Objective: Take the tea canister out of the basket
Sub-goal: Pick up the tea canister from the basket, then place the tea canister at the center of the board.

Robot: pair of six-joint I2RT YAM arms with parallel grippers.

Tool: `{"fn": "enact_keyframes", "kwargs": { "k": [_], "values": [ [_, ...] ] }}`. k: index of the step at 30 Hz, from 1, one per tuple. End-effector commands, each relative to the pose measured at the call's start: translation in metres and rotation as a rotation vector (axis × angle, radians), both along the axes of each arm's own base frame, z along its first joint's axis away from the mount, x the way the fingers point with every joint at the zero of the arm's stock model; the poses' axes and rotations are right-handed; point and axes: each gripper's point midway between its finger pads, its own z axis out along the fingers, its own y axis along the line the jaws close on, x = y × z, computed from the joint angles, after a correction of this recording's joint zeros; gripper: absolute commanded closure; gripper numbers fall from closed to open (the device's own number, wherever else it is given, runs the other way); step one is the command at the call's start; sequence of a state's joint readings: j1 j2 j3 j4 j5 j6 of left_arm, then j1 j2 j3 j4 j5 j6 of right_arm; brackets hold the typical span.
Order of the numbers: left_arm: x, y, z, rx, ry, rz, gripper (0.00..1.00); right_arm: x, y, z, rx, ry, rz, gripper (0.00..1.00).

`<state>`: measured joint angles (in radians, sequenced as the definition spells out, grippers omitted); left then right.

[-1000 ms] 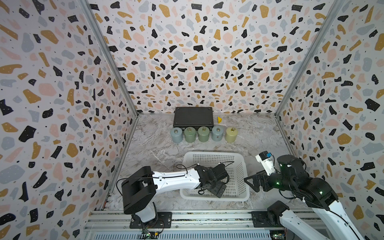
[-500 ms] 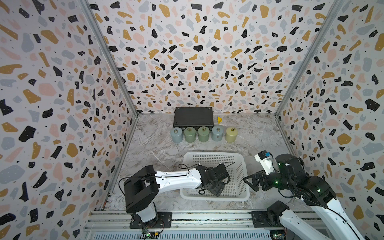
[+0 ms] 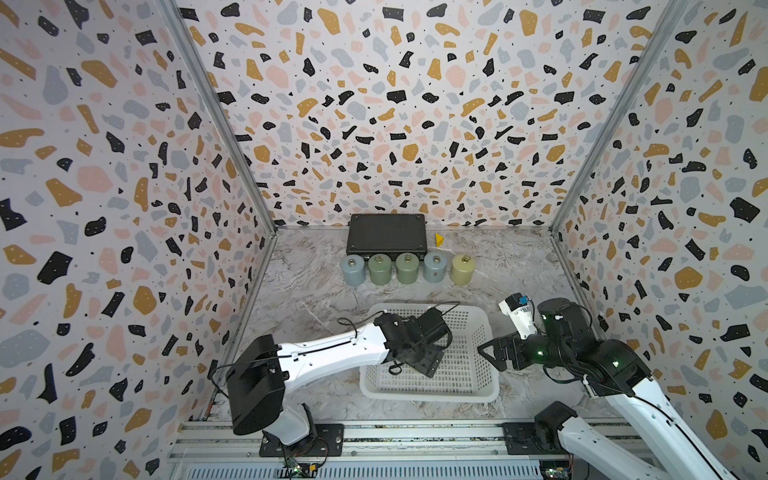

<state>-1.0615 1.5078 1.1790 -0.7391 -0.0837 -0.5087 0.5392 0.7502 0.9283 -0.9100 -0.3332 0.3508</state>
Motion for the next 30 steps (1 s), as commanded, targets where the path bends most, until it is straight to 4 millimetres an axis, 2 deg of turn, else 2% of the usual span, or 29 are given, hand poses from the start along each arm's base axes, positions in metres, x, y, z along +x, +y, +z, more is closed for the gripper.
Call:
{"fn": "enact_keyframes", "kwargs": {
  "k": [1, 10, 14, 19, 23, 30],
  "values": [
    [0.021, 0.007, 0.049, -0.078, -0.076, 0.032, 0.2, 0.011, 0.011, 0.008, 0.032, -0.032, 0.01, 0.01],
    [0.072, 0.057, 0.096, -0.127, -0.13, 0.175, 0.21, 0.042, 0.04, 0.004, 0.016, -0.055, 0.033, 0.01],
    [0.095, 0.086, 0.101, -0.107, -0.145, 0.24, 0.22, 0.054, 0.056, 0.003, 0.002, -0.059, 0.045, 0.01],
    [0.123, 0.117, 0.1, -0.09, -0.162, 0.323, 0.21, 0.067, 0.076, 0.007, -0.004, -0.068, 0.066, 0.01],
    [0.147, 0.147, 0.092, -0.092, -0.153, 0.426, 0.21, 0.073, 0.09, 0.008, -0.006, -0.071, 0.086, 0.01],
    [0.182, 0.202, 0.074, -0.083, -0.143, 0.587, 0.21, 0.077, 0.098, 0.006, -0.019, -0.063, 0.105, 0.01]
  ]
}}
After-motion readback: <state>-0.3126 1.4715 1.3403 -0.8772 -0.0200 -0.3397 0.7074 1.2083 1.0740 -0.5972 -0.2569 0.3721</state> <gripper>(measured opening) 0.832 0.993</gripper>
